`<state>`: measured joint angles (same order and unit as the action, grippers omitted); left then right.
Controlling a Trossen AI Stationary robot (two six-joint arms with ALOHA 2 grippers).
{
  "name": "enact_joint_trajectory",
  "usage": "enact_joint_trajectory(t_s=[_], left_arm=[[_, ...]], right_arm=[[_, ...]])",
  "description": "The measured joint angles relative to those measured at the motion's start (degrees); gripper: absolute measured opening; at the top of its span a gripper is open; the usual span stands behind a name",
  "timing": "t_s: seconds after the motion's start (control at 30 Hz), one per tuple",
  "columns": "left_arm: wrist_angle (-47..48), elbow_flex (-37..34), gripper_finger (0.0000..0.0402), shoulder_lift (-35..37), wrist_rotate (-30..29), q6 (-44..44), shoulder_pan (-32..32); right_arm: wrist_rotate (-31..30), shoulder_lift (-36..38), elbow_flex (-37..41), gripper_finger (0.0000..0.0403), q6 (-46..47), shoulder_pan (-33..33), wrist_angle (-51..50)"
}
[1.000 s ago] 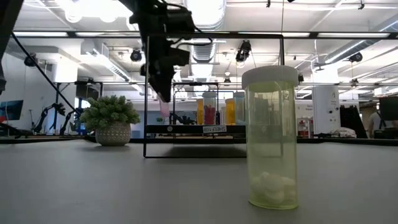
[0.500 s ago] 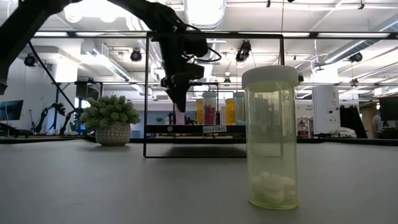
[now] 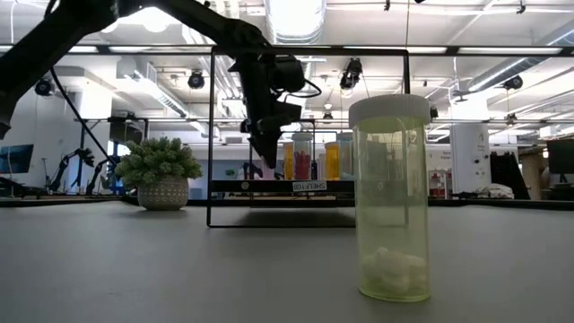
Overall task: Pick and place medicine bottles onto shelf by color
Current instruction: Put the pink pill bottle aligned with the other pink pill bottles on the shelf
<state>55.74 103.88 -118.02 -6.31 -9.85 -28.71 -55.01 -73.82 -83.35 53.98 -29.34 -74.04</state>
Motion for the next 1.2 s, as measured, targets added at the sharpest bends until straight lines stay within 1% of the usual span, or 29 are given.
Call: enact_joint_trajectory(t_s=[0.4,0.53,0.87,1.1,1.2], left_arm=[[-1.28,-0.14,0.0102,0.00,-0.13,-0.13,-0.82],[-1.84,-0.20,0.0102,0.00,-1.67,-1.02,-1.22],[-2.18,-0.20,0.0103,0.00,-2.66,-0.91,-1.44],[-2.18,-0.20,0.0103,0.00,-6.20,7.52,-1.22],[-2.18,-0.20,0.0103,0.01,-6.25,10.87,-1.23]], right_arm=[[0.00,0.00,0.00,0.0203,0.00,0.00,0.02],[-0.02,0.00,0.00,0.0203,0.00,0.00,0.06],[-0.02,0.00,0.00,0.0203,0.00,0.00,0.17],[-0.01,0.00,0.00,0.0203,0.00,0.01,0.24],[0.00,0.00,0.00,0.0203,0.00,0.02,0.33]])
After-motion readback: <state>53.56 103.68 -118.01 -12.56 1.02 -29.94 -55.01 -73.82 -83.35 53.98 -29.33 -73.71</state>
